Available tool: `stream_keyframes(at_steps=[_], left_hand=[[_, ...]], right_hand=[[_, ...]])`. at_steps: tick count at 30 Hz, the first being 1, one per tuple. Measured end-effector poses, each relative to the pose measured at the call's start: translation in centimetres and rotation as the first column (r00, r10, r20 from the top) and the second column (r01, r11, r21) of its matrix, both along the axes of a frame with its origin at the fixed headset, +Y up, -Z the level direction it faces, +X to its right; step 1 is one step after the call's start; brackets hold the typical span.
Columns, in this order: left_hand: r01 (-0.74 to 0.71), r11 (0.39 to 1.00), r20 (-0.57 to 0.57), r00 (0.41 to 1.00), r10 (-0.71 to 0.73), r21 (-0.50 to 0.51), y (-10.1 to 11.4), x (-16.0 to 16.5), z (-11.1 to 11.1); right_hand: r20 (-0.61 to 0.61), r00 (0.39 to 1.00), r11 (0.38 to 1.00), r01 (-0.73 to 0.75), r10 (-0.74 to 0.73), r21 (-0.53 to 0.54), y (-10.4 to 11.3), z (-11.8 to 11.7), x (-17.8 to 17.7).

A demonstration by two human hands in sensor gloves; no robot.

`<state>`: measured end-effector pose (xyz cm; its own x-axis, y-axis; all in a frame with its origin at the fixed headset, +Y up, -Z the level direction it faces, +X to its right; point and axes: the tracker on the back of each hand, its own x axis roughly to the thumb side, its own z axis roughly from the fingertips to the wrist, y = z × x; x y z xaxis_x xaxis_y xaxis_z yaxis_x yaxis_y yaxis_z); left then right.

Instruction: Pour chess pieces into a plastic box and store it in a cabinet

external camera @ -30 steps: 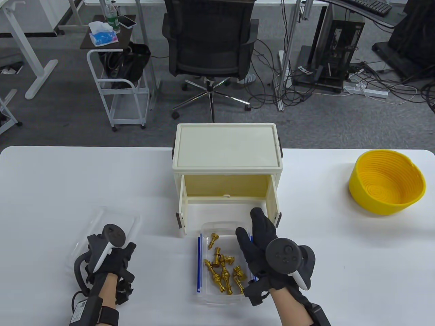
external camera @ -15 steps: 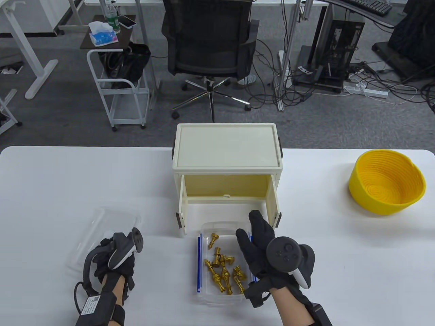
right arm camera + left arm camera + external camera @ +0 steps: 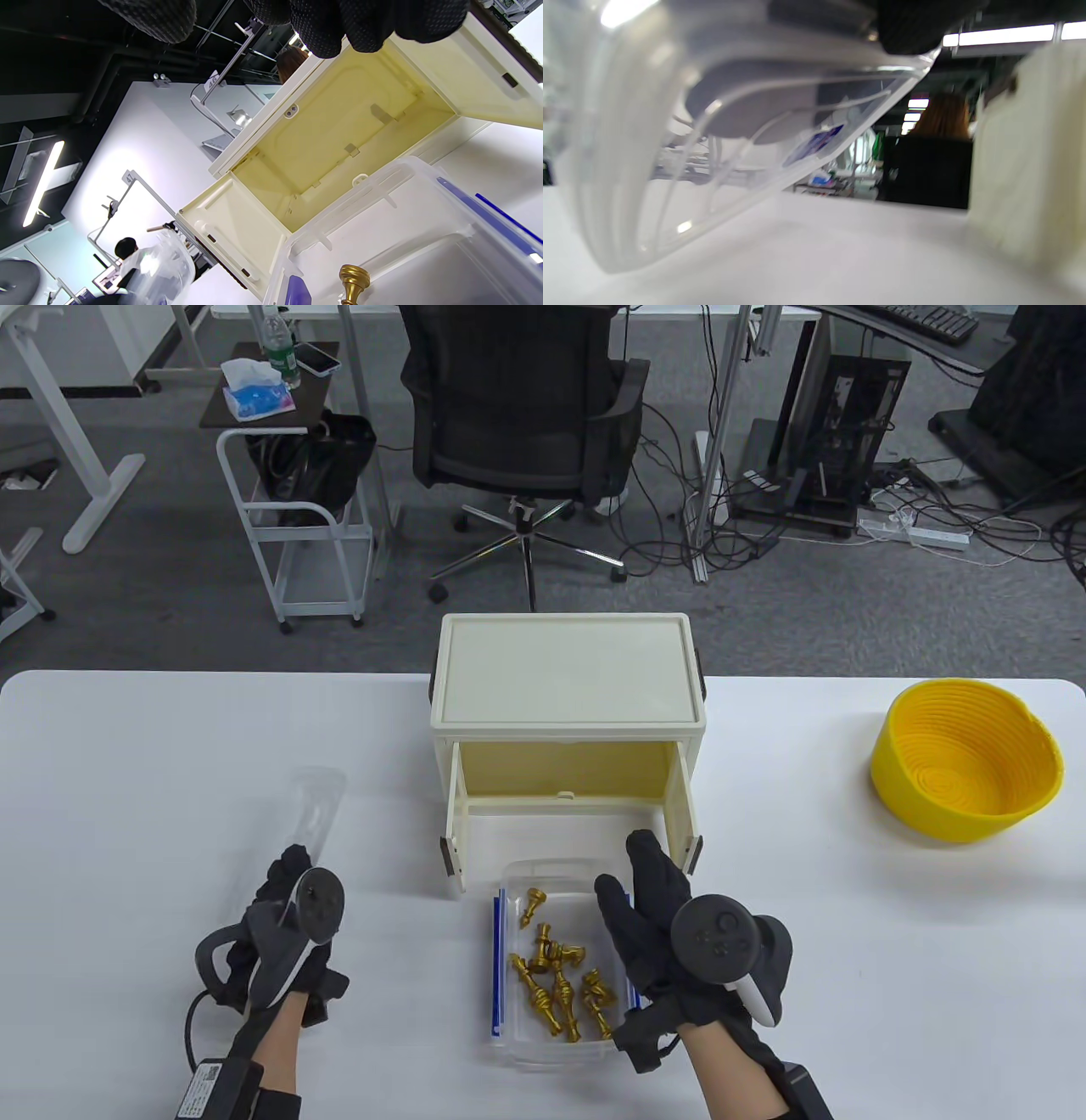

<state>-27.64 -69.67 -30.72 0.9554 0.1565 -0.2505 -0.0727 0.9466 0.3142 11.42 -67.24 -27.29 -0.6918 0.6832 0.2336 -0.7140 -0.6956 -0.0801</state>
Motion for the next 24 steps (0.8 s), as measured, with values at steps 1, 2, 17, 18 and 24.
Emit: stream_keyframes(at_steps=[1, 2, 17, 18, 24], left_hand=[[-0.059, 0.997, 0.022, 0.998, 0.059, 0.048, 0.8, 0.1, 0.3], [-0.160, 0.981, 0.065, 0.986, 0.153, 0.112, 2.1, 0.2, 0.9], [-0.952, 0.146, 0.487, -0.004, 0.873, -0.270, 5.3, 5.1, 3.8], [-0.944, 0.090, 0.451, -0.067, 0.890, -0.318, 4.9, 5.7, 3.8], [-0.896, -0.021, 0.303, -0.172, 0.937, -0.443, 2.4, 8.4, 3.4]], right_hand=[[-0.001, 1.000, 1.000, 0.000, 0.000, -0.001, 0.0, 0.0, 0.0], [-0.003, 1.000, 1.000, 0.001, -0.001, -0.002, 0.0, 0.0, 0.0], [-0.073, 0.980, 0.981, 0.180, -0.185, -0.073, 0.2, 0.2, -0.3], [-0.078, 0.977, 0.978, 0.195, -0.201, -0.077, 0.2, 0.2, -0.3], [-0.086, 0.946, 0.946, 0.303, -0.313, -0.117, 0.6, 0.6, -0.3]])
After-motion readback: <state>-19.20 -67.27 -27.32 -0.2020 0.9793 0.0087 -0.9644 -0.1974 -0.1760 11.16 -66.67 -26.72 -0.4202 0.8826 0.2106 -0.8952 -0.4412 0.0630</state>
